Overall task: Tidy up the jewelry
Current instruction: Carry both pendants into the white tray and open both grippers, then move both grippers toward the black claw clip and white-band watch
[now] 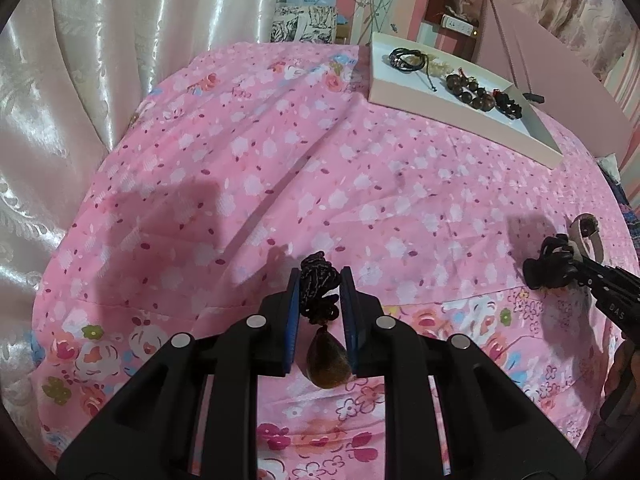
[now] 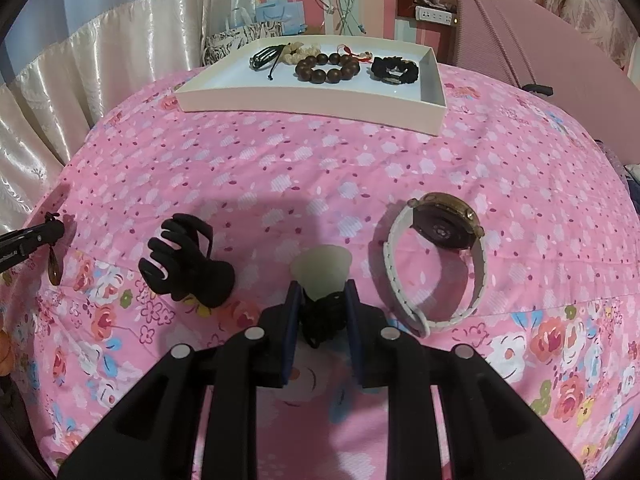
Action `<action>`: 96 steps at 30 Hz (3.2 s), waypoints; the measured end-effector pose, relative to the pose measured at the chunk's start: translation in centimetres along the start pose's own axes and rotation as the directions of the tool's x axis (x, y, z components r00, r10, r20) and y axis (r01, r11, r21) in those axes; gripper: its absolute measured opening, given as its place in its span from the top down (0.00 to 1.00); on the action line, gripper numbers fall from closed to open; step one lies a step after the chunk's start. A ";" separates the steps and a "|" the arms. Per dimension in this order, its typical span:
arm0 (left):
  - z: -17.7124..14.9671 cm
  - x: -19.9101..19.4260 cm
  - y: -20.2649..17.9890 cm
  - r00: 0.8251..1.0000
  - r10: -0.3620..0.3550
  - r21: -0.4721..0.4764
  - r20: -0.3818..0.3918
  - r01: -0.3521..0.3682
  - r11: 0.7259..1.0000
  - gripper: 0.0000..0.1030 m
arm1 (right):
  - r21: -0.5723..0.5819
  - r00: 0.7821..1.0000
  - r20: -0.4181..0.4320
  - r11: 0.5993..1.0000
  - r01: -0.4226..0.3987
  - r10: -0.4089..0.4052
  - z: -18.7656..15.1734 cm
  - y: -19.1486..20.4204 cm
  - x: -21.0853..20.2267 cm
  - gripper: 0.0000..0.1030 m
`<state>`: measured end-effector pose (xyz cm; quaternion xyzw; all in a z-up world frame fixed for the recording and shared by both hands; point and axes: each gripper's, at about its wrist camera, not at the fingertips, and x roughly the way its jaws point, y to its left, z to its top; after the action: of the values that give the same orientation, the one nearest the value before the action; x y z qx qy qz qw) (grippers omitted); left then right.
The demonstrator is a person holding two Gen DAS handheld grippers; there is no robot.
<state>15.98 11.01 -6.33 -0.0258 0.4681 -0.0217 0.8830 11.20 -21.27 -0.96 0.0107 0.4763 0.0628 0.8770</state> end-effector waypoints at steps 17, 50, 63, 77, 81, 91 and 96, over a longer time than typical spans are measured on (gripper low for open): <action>6.0 -2.4 -4.6 0.997 -0.044 0.072 0.071 0.038 0.997 0.83 | -0.019 0.991 0.133 1.000 0.022 -0.020 7.6 0.2 -3.3 0.79; 24.8 15.8 -11.1 0.998 -0.058 0.132 -0.034 0.062 0.989 0.83 | 0.027 1.000 -0.025 1.000 -0.003 0.004 22.2 3.6 14.7 0.79; 24.7 18.9 -10.8 0.999 0.003 0.133 -0.045 0.003 0.991 0.83 | 0.030 1.000 0.012 0.999 0.016 -0.017 22.9 3.8 16.6 0.79; 24.3 18.2 -9.8 0.999 -0.027 0.104 -0.043 0.032 0.994 0.75 | 0.033 1.000 -0.003 0.999 0.001 -0.001 22.2 3.7 15.7 0.54; 24.3 15.9 -9.4 0.997 -0.070 0.076 -0.028 0.072 0.995 0.52 | 0.041 0.999 0.000 0.999 -0.034 0.034 22.2 2.9 13.6 0.51; 22.3 2.7 -9.2 0.987 -0.053 0.080 0.153 0.041 0.996 0.08 | 0.023 0.987 0.161 1.000 -0.011 0.007 20.9 0.5 1.4 0.19; 18.9 -2.4 -9.3 0.975 -0.040 0.090 0.217 0.021 0.996 0.03 | 0.013 0.973 0.227 0.999 0.052 -0.053 17.8 -0.6 -4.1 0.11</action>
<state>30.14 2.35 6.88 0.0034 0.3664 -0.0528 0.9290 23.97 -21.61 12.11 0.0083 0.3734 0.0364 0.9269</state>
